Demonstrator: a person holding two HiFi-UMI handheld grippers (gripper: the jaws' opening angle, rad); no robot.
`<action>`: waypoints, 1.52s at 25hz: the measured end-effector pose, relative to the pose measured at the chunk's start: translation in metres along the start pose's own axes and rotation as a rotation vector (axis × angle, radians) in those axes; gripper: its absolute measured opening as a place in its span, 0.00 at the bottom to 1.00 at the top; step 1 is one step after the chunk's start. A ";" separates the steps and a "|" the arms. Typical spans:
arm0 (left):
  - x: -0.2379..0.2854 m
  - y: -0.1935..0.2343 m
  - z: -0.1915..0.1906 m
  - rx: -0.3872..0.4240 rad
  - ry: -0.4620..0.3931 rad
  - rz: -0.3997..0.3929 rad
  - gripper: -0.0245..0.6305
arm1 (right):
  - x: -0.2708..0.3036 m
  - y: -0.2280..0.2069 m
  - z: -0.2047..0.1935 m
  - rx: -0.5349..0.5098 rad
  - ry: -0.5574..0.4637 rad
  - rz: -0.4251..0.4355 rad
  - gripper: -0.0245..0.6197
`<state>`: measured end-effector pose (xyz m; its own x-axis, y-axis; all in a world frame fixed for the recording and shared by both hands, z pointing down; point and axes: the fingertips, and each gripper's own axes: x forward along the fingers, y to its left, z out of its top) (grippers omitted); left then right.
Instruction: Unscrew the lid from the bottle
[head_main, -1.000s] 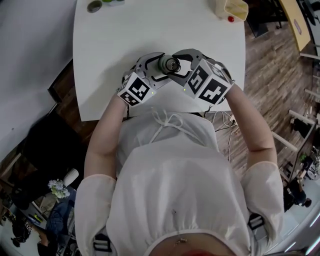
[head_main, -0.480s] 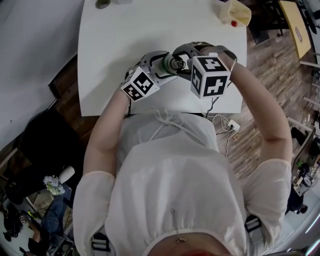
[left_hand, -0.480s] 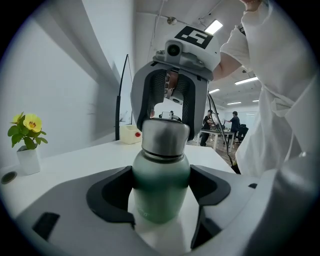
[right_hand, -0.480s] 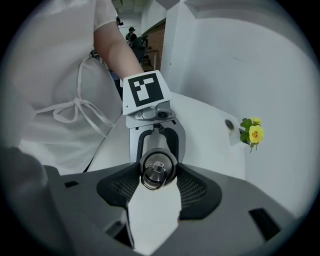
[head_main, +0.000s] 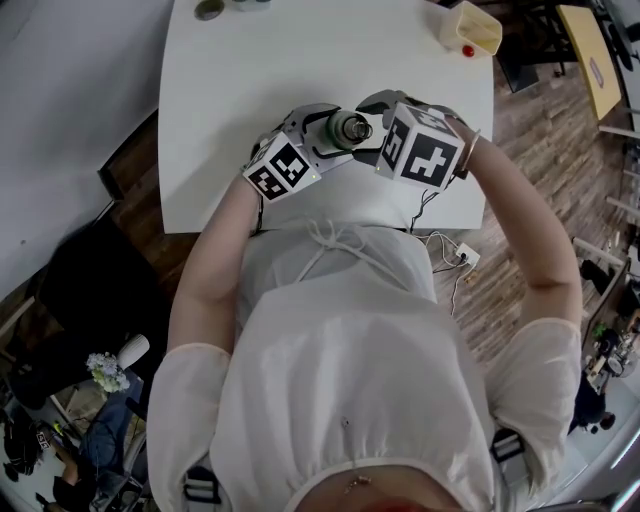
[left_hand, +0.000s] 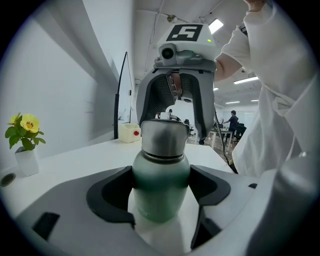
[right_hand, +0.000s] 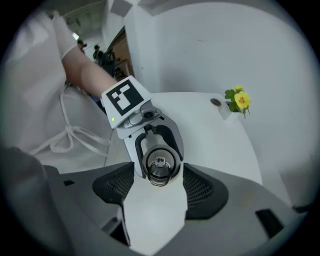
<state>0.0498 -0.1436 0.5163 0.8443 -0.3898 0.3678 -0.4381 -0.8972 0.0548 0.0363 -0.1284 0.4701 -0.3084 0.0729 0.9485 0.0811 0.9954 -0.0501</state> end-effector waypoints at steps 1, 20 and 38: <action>-0.002 -0.001 -0.001 0.001 0.000 -0.001 0.60 | 0.001 0.002 0.003 0.073 -0.029 0.022 0.55; -0.002 -0.003 0.000 0.003 -0.001 -0.011 0.60 | 0.005 -0.003 0.007 0.348 -0.066 0.057 0.42; -0.001 -0.002 -0.002 -0.002 0.003 -0.009 0.60 | 0.004 0.003 0.007 -0.166 0.036 0.132 0.42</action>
<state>0.0490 -0.1408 0.5173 0.8472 -0.3814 0.3698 -0.4314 -0.9002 0.0597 0.0285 -0.1250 0.4719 -0.2506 0.1964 0.9480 0.2748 0.9534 -0.1249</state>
